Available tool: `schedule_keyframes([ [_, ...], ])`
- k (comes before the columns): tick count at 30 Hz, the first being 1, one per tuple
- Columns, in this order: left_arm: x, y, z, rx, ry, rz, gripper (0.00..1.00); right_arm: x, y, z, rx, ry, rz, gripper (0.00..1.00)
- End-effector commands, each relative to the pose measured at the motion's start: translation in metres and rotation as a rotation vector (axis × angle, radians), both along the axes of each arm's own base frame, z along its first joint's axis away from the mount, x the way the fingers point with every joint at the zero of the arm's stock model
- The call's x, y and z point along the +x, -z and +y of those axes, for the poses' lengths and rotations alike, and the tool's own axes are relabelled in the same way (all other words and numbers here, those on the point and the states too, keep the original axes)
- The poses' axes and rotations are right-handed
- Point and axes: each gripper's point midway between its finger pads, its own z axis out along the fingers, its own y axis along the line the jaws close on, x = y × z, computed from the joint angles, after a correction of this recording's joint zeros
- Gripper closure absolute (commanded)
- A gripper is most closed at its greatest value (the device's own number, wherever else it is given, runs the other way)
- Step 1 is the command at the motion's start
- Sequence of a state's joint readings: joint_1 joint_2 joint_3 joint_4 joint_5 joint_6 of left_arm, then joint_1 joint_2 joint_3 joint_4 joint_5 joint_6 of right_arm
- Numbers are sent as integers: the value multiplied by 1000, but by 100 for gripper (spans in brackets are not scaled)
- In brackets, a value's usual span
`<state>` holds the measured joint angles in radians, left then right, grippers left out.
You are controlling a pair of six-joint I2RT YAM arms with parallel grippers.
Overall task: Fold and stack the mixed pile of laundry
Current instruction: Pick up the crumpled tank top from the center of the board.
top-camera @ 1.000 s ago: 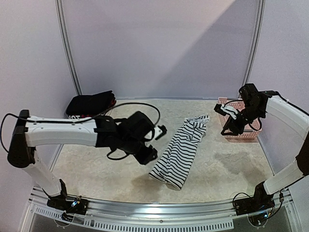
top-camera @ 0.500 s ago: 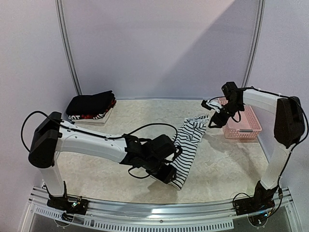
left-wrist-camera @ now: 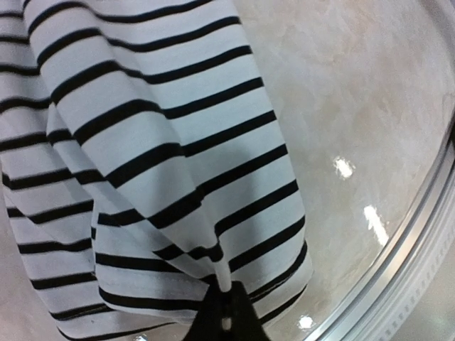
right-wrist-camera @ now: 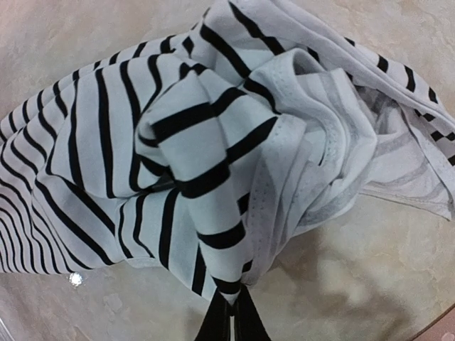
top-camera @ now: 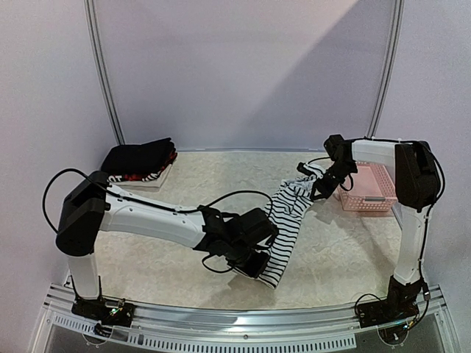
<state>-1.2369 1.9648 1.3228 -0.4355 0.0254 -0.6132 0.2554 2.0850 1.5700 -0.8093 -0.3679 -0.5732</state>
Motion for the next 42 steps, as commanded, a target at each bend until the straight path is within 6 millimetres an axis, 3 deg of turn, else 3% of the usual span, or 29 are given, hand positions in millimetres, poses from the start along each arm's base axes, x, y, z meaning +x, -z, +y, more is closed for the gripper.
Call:
schedule_keyframes([
  [1, 7, -9, -1, -13, -3, -2, 99, -5, -9, 8, 43, -5, 25, 100],
  [3, 12, -21, 2, -24, 2, -29, 90, -4, -14, 9, 49, -2, 16, 100],
  [6, 21, -47, 11, -54, -24, -74, 62, -4, -20, 9, 54, 3, 6, 100],
  [9, 34, -62, 33, -115, -144, -85, 56, -4, -20, 9, 55, 5, 7, 100],
  [10, 35, -55, 44, -139, -198, -48, 55, -5, -19, 9, 56, 5, 9, 100],
  [14, 32, -35, 51, -215, -265, 80, 60, -4, -19, 10, 61, 5, 7, 100],
  [19, 22, -11, 32, -262, -252, 187, 61, -3, -20, 11, 66, 8, 9, 100],
  [34, 36, 22, 31, -205, -293, 197, 65, -8, -16, 12, 73, 4, 25, 100],
  [37, 41, 27, 32, -185, -289, 186, 73, -7, -15, 12, 72, 3, 23, 100],
  [39, 43, 26, 29, -183, -273, 183, 88, -7, -16, 11, 71, 6, 22, 100],
  [41, 49, 19, 29, -175, -259, 157, 100, -7, -17, 11, 68, 8, 21, 100],
  [42, 53, 13, 31, -162, -249, 130, 100, -7, -18, 11, 67, 8, 17, 100],
])
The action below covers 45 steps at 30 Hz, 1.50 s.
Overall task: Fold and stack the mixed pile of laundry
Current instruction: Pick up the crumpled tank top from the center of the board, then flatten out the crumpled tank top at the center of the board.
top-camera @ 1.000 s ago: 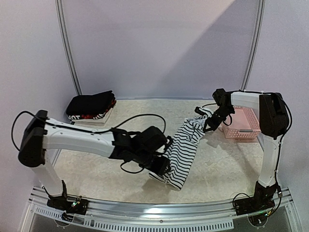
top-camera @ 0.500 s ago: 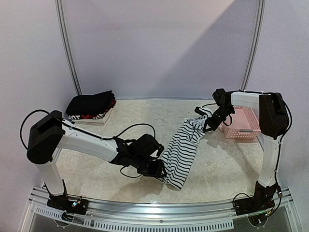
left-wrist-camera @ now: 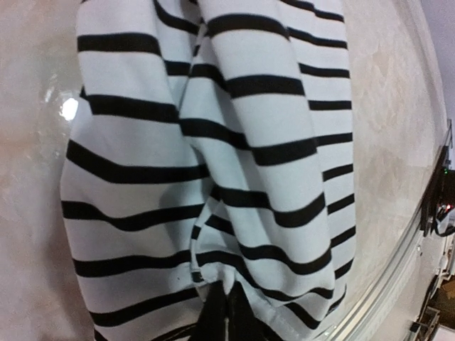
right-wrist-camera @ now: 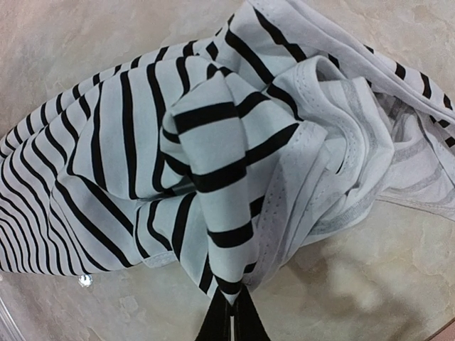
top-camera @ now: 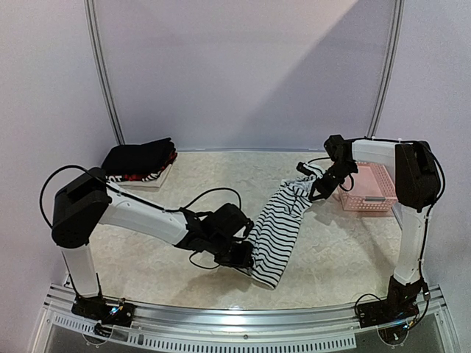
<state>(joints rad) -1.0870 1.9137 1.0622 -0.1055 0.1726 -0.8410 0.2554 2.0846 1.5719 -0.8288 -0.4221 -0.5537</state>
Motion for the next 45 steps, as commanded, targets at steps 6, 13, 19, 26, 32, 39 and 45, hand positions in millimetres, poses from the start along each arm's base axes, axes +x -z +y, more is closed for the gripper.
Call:
schedule_keyframes([
  [6, 61, -95, 55, 285, 77, -340, 100, 10, -62, 4, 37, 13, -125, 100],
  [13, 105, -215, 145, 502, 1, -638, 100, 37, -172, -3, 76, 94, -400, 100],
  [19, 111, -286, 209, 558, -112, -783, 100, 38, -257, -12, 188, 169, -564, 100],
  [26, 87, -330, 245, 508, -143, -907, 100, 4, -292, -11, 225, 94, -620, 100],
  [32, 69, -338, 268, 508, -133, -950, 100, -75, -286, 1, 228, -248, -547, 98],
  [39, 80, -323, 257, 525, -110, -969, 100, -108, -260, 19, 151, -428, -530, 99],
  [45, 160, -305, 263, 663, -159, -947, 100, -47, -241, 20, 39, -351, -582, 100],
])
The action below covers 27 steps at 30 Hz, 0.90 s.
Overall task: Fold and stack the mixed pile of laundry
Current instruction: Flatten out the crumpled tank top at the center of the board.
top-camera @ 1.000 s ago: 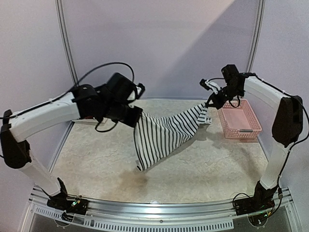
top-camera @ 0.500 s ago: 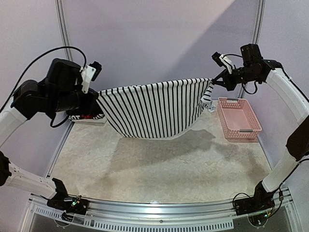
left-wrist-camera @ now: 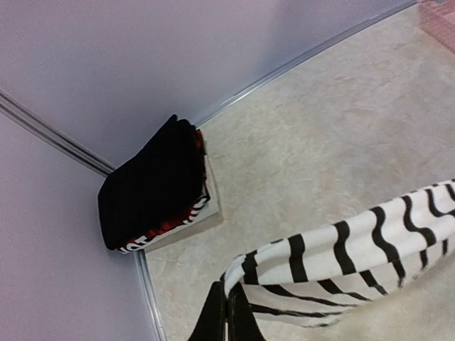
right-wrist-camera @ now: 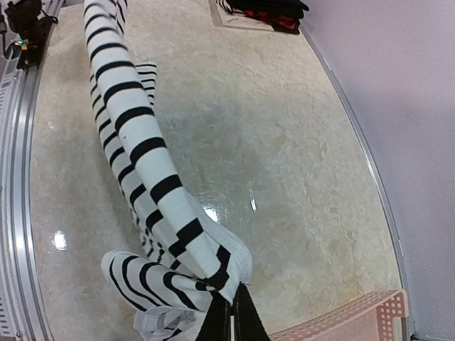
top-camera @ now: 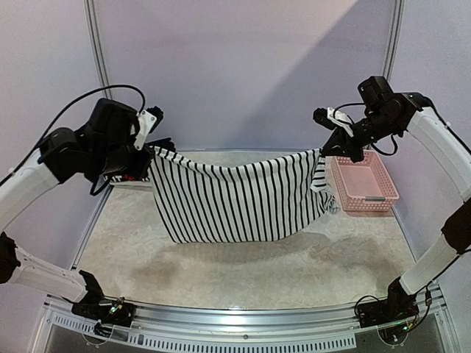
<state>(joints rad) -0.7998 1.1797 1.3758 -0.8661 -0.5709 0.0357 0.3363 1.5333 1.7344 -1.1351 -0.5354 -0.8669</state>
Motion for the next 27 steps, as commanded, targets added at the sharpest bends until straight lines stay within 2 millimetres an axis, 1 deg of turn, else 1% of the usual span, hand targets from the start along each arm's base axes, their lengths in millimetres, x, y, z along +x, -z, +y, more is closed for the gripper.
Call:
schedule_keyframes([
  [1, 73, 6, 11, 28, -93, -20, 100, 65, 24, -5, -107, 83, -59, 100],
  [2, 89, 5, 12, 21, -101, -20, 100, 83, 21, -7, -120, 118, -85, 100],
  [3, 105, 5, 13, 23, -112, -22, 100, 104, 23, -8, -135, 160, -95, 100],
  [4, 121, 1, 15, 20, -127, -28, 100, 124, 15, -13, -144, 207, -136, 100],
  [5, 136, -2, 15, 9, -139, -24, 100, 146, 24, -15, -160, 247, -137, 100],
  [6, 148, -6, 15, -15, -149, -17, 100, 163, 22, -16, -160, 276, -156, 100],
  [7, 158, -13, 15, -39, -162, -25, 100, 175, 14, -17, -151, 298, -183, 100],
  [8, 164, -20, 13, -57, -164, -42, 100, 187, 12, -16, -145, 310, -198, 100],
  [9, 168, -35, 10, -85, -161, -78, 100, 193, 10, -15, -141, 315, -208, 100],
  [10, 168, -53, 8, -118, -152, -115, 100, 195, 6, -13, -130, 313, -218, 100],
  [12, 164, -78, 6, -164, -137, -152, 100, 192, -4, -10, -105, 308, -237, 100],
  [13, 159, -88, 5, -180, -128, -162, 100, 188, -9, -10, -92, 306, -240, 100],
  [14, 153, -96, 6, -193, -122, -169, 100, 180, -19, -11, -76, 300, -252, 100],
  [15, 147, -99, 7, -207, -115, -169, 100, 174, -17, -9, -67, 288, -244, 100],
  [16, 139, -101, 7, -229, -105, -165, 100, 164, -19, -7, -56, 271, -243, 99],
  [17, 131, -97, 7, -248, -95, -149, 100, 154, -11, -5, -56, 242, -225, 99],
  [18, 121, -94, 6, -275, -81, -135, 100, 138, -13, -3, -51, 213, -229, 98],
  [19, 111, -84, 3, -299, -60, -108, 100, 124, -2, 0, -60, 182, -207, 98],
  [20, 100, -72, 1, -315, -43, -81, 100, 106, 8, 3, -77, 140, -198, 97],
  [21, 89, -62, 1, -337, -35, -58, 100, 86, 12, 4, -90, 107, -195, 97],
  [22, 79, -44, 1, -347, -33, -21, 100, 66, 45, 6, -140, 68, -142, 96],
  [24, 58, -10, 2, -375, -25, 53, 100, 30, 81, 9, -213, 0, -104, 94],
  [25, 47, 11, 1, -389, -21, 101, 100, 9, 96, 9, -243, -32, -85, 92],
  [26, 30, 37, 1, -413, -20, 165, 100, -13, 114, 9, -270, -66, -48, 87],
  [27, 15, 55, -1, -436, -10, 217, 100, -38, 135, 10, -306, -111, 8, 82],
])
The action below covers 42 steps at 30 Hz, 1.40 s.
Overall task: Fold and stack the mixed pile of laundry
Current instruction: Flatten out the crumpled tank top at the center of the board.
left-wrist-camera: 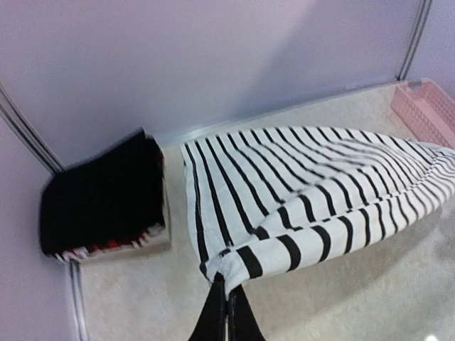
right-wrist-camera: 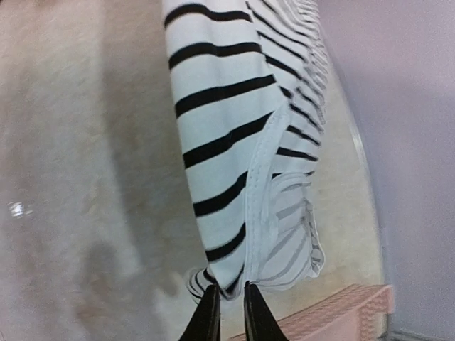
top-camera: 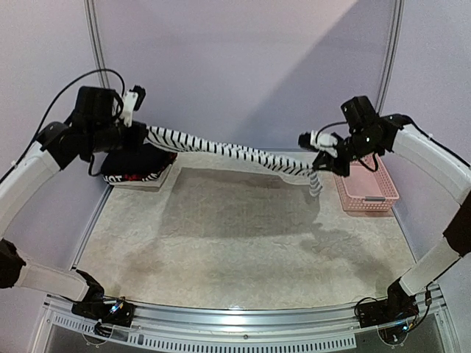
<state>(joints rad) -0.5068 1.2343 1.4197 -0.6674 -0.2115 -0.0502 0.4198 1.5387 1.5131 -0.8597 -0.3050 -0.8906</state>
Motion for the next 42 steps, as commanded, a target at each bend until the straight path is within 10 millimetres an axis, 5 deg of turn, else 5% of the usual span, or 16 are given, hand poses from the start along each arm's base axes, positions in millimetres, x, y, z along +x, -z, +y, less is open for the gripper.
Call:
schedule_keyframes([
  [1, -58, 100, -16, -121, 79, 270, 95, -97, 92, -1, -193, -169, 198, 73],
  [4, -100, 127, -18, -151, 120, 358, 71, -162, 128, -12, -327, -272, 341, 59],
  [6, -111, 124, -10, -154, 111, 349, 59, -176, 125, -16, -342, -283, 376, 58],
  [10, -102, 119, 2, -84, 58, 319, 52, -149, 89, -6, -248, -242, 282, 57],
  [14, -78, 136, -13, -18, 47, 375, 51, -90, 64, 9, -141, -108, 235, 59],
  [18, -48, 172, -26, 60, 13, 461, 51, -26, 82, 9, -92, 63, 286, 60],
  [20, -39, 197, -30, 106, -6, 526, 52, -13, 100, 3, -121, 128, 355, 60],
  [28, -39, 265, -29, 126, -41, 687, 53, -39, 167, -34, -274, 205, 481, 52],
  [36, -50, 293, -42, 74, -14, 790, 52, -49, 213, -48, -308, 247, 590, 54],
  [42, -59, 296, -41, 43, -16, 804, 53, -64, 225, -52, -313, 223, 599, 79],
])
